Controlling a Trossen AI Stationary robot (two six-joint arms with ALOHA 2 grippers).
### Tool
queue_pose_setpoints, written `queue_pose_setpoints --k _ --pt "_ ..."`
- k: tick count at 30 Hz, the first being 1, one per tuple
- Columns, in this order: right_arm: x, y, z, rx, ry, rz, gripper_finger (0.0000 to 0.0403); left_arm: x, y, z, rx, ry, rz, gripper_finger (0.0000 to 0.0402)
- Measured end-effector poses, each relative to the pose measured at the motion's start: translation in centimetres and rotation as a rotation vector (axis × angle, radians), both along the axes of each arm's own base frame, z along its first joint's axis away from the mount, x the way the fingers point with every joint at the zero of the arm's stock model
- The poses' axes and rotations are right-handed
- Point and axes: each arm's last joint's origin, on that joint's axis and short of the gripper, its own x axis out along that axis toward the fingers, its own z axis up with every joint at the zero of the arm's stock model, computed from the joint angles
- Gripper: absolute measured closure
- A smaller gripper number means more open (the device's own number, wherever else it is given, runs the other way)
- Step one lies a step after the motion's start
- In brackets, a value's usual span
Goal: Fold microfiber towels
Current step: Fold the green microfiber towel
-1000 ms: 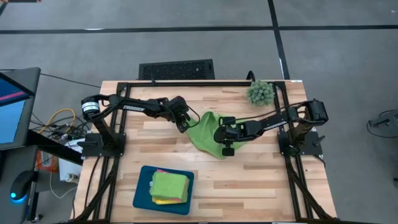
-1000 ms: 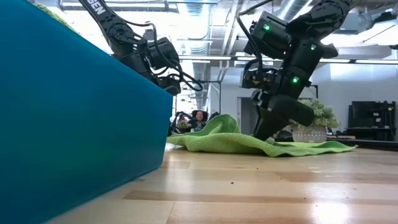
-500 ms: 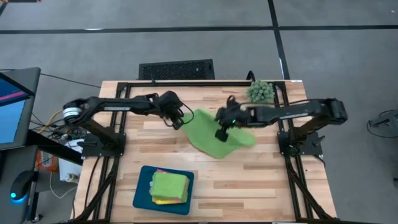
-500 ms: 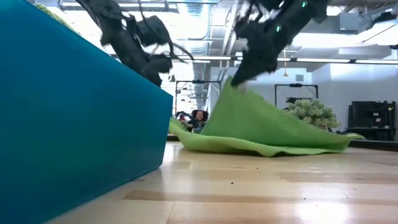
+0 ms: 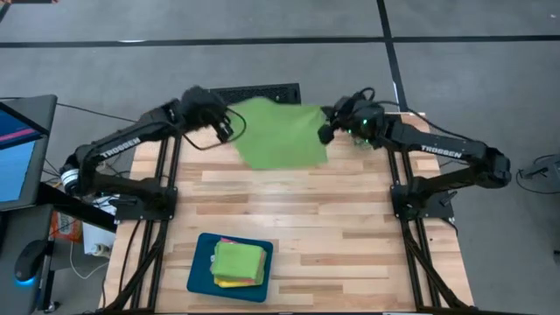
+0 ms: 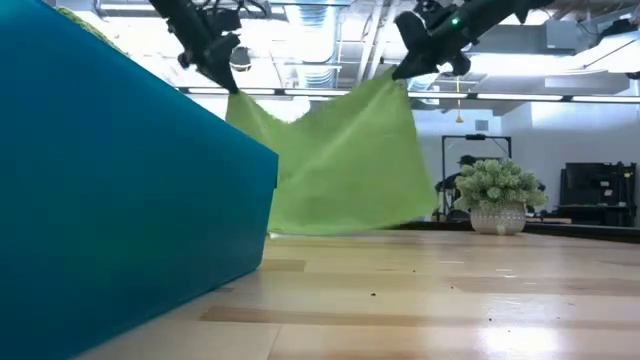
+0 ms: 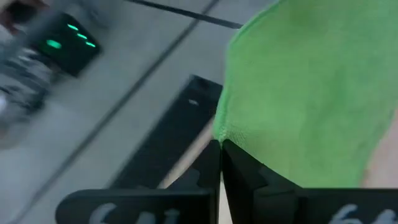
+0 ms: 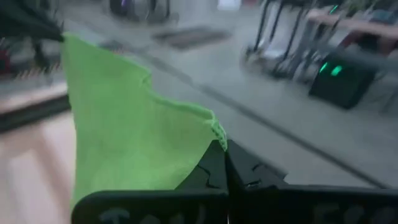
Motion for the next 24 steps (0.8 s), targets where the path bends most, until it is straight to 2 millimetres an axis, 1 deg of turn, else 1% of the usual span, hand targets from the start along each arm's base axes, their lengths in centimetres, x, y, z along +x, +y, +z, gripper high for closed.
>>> queue_pose_setpoints --k 4,7,10,13,14,16,19,21,24 --pt "-0.2 -1.5 1.0 -0.103 -0.063 -0.039 0.0401 -1.0 1.7 2.4 0.124 0.026 0.019 0.0401" --pt "-0.4 -2.0 1.6 -0.179 -0.074 -0.107 0.0401 -1.6 2.4 3.4 0.228 0.075 0.058 0.0401" --pt "-0.5 -2.0 1.5 -0.216 -0.019 -0.176 0.0401 -2.2 2.5 3.7 0.305 0.17 0.081 0.0401" --pt "-0.7 -1.6 0.7 -0.185 0.076 -0.176 0.0401 -2.5 2.5 3.4 0.273 0.198 0.063 0.0401" --pt "-0.7 -1.4 0.3 -0.156 0.09 -0.171 0.0401 -2.5 2.4 3.0 0.233 0.189 0.043 0.0401" --pt "-0.3 -0.7 -1.4 -0.098 0.111 -0.145 0.0401 -2.4 2.2 1.8 0.159 0.173 0.014 0.0401" --pt "0.2 1.3 -4.3 -0.018 0.146 -0.074 0.0401 -2.4 1.4 -1.2 0.042 0.19 -0.013 0.0401" --pt "0.3 2.9 -5.9 0.037 0.14 -0.036 0.0401 -2.4 0.4 -3.3 -0.02 0.188 -0.036 0.0401" --pt "0.3 5.6 -8.2 0.126 0.152 0.02 0.0401 -2.8 -1.7 -6.1 -0.121 0.188 -0.08 0.0401"
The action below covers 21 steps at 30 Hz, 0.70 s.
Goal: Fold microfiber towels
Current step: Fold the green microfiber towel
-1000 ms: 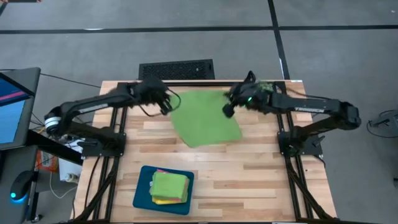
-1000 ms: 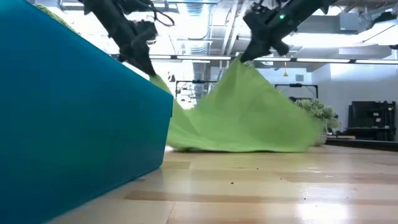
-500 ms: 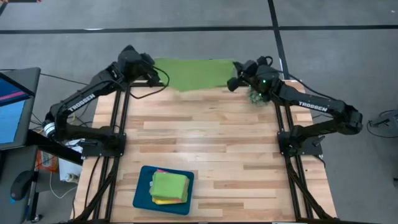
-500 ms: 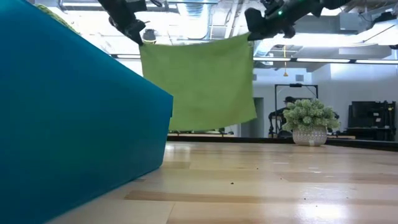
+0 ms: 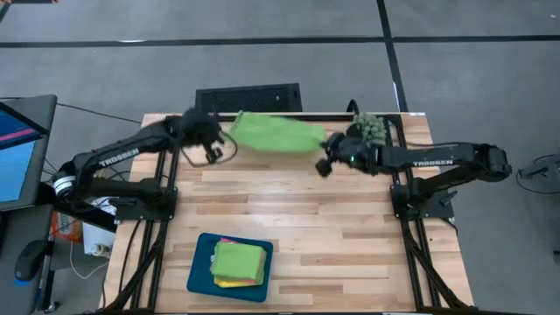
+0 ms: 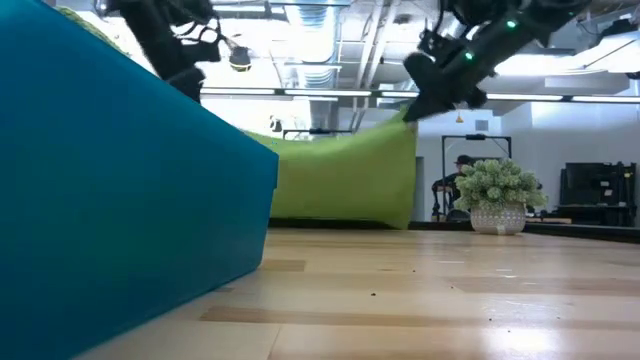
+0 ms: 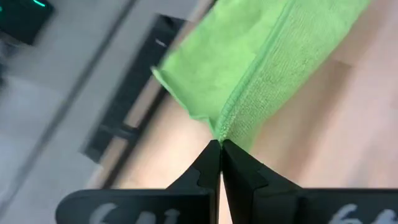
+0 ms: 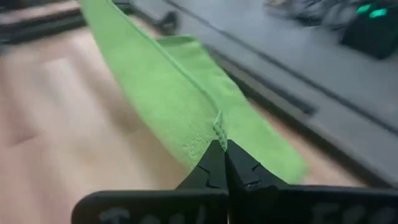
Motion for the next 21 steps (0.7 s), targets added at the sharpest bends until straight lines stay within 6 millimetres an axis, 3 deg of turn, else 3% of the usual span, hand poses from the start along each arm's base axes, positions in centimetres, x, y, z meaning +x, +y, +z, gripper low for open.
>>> queue_pose_setpoints --k 7,12,16,21 --pt "-0.3 5.8 -3.0 0.176 -0.035 0.103 0.0399 -1.4 -5.0 -5.2 -0.178 -0.057 0.018 0.0401" --pt "-0.5 8.3 -5.2 0.287 -0.012 0.108 0.0399 -1.8 -6.8 -7.4 -0.259 -0.105 0.049 0.0401" --pt "-0.2 9.3 -6.6 0.338 0.018 0.081 0.0397 -1.0 -7.2 -7.8 -0.286 -0.165 0.05 0.0401" --pt "0.0 8.9 -7.7 0.409 0.015 -0.029 0.0397 0.2 -6.4 -7.9 -0.269 -0.223 0.047 0.0401"
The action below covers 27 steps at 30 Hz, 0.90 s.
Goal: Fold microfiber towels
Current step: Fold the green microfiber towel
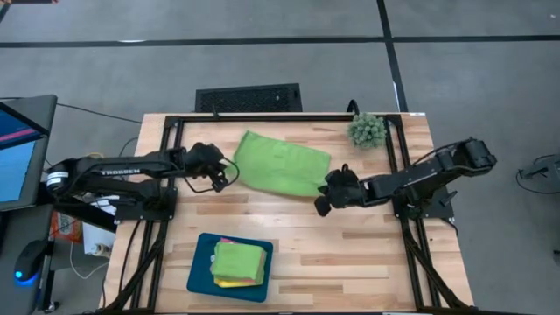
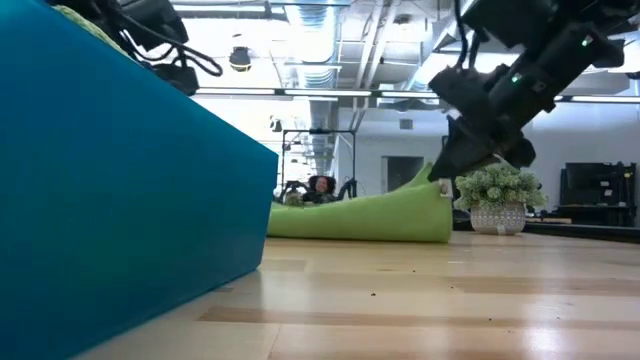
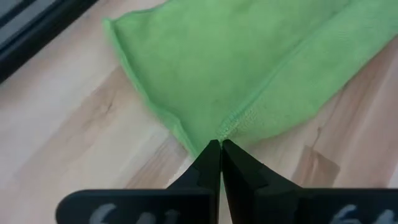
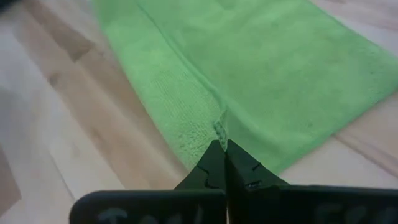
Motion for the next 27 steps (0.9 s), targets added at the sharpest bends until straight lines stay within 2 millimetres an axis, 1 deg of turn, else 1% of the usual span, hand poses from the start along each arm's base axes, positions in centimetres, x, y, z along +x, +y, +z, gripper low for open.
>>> queue_pose_setpoints --k 5,8,12,15,18,22,25,27 --pt "-0.3 -1.3 0.7 0.008 -0.015 -0.062 0.0397 0.9 1.6 -0.3 0.0 0.026 0.02 0.0401" --pt "-0.9 -2.6 1.1 0.006 0.014 -0.111 0.0397 1.4 3.0 0.1 0.029 0.037 0.037 0.0401" --pt "-1.8 -4.3 1.4 0.019 0.049 -0.204 0.0397 2.3 4.9 1.0 0.084 0.004 0.039 0.0401" --pt "-2.0 -5.6 1.6 0.021 0.044 -0.253 0.0395 2.8 6.4 1.1 0.108 0.006 0.031 0.0401" --pt "-2.1 -6.7 1.7 0.025 0.043 -0.285 0.0395 3.2 7.8 0.4 0.115 0.043 0.027 0.0401" --pt "-2.3 -8.0 1.6 0.035 0.062 -0.302 0.0395 3.6 9.4 -1.0 0.11 0.107 0.032 0.0401" --pt "-2.4 -8.8 1.6 0.041 0.065 -0.322 0.0395 4.0 10.3 -1.8 0.096 0.13 0.045 0.0401" --pt "-2.5 -9.2 1.6 0.043 0.066 -0.338 0.0395 4.3 10.7 -2.0 0.096 0.134 0.046 0.0401"
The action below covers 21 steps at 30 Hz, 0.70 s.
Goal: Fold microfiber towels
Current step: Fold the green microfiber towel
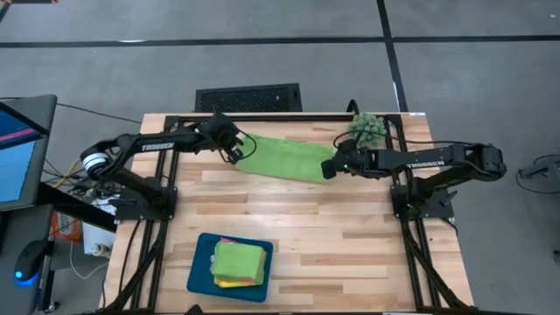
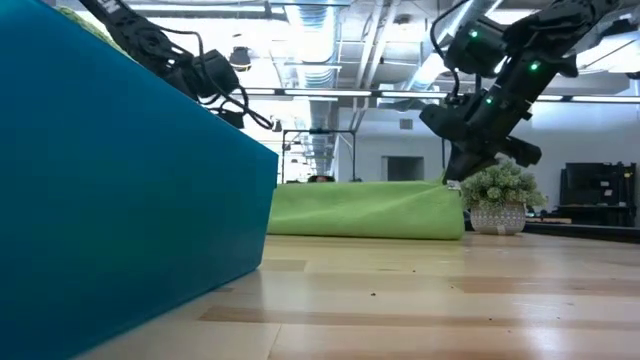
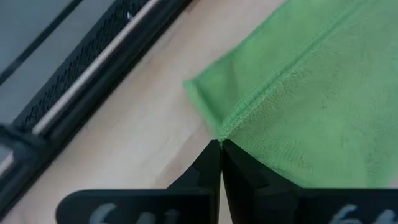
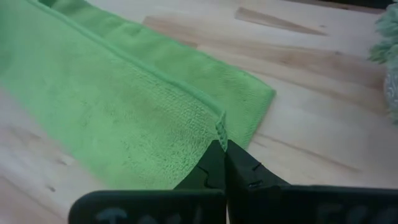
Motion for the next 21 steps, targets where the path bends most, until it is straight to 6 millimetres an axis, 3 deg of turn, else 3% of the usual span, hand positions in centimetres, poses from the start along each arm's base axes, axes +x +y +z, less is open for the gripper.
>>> queue_pose_setpoints --k 7,21 --pt "-0.3 -1.0 0.0 0.001 0.009 -0.028 0.0395 0.8 0.8 0.4 0.052 -0.036 -0.033 0.0401" --pt "-0.4 -3.0 -0.4 0.026 -0.008 -0.093 0.038 0.1 1.7 0.5 0.067 -0.029 -0.015 0.0401"
